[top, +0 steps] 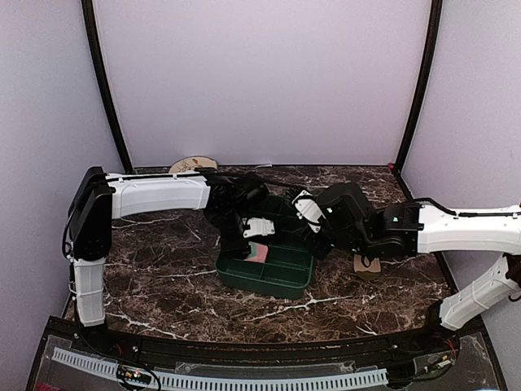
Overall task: Roll the socks
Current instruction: Place the sock in the storage box.
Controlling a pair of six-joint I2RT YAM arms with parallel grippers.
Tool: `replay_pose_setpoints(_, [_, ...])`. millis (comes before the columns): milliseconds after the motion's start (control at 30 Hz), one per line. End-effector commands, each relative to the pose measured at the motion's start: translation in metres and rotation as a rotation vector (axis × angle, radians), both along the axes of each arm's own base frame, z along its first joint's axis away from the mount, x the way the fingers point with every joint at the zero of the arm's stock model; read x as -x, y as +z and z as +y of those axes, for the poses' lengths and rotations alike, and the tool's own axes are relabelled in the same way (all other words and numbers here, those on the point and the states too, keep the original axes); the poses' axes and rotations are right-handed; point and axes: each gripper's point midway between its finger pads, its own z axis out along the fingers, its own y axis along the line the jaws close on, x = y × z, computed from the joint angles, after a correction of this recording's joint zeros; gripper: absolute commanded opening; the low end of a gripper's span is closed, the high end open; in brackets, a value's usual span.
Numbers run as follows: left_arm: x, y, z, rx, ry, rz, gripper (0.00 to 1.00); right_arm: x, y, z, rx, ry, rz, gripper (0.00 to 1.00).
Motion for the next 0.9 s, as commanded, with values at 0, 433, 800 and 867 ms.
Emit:
replay_pose_setpoints(0, [0.008,0.017,-0.001,0.019,0.005,0.012,0.60,-0.006,0.009,0.004,-0.040,-0.007,-0.022,0.49])
replay_pose_setpoints(433, [0.007,0.018,0.006,-0.003,0.024,0.013,0.77,-0.011,0.012,0.012,-0.033,0.003,-0.027,0.49])
replay_pose_setpoints(800, [-0.002,0.050,-0.005,0.098,0.050,-0.008,0.78,-0.013,0.018,0.014,-0.036,0.011,-0.039,0.49])
replay_pose_setpoints(867, [-0.002,0.054,-0.006,0.108,0.056,-0.004,0.78,-0.014,0.019,0.013,-0.036,0.011,-0.039,0.49])
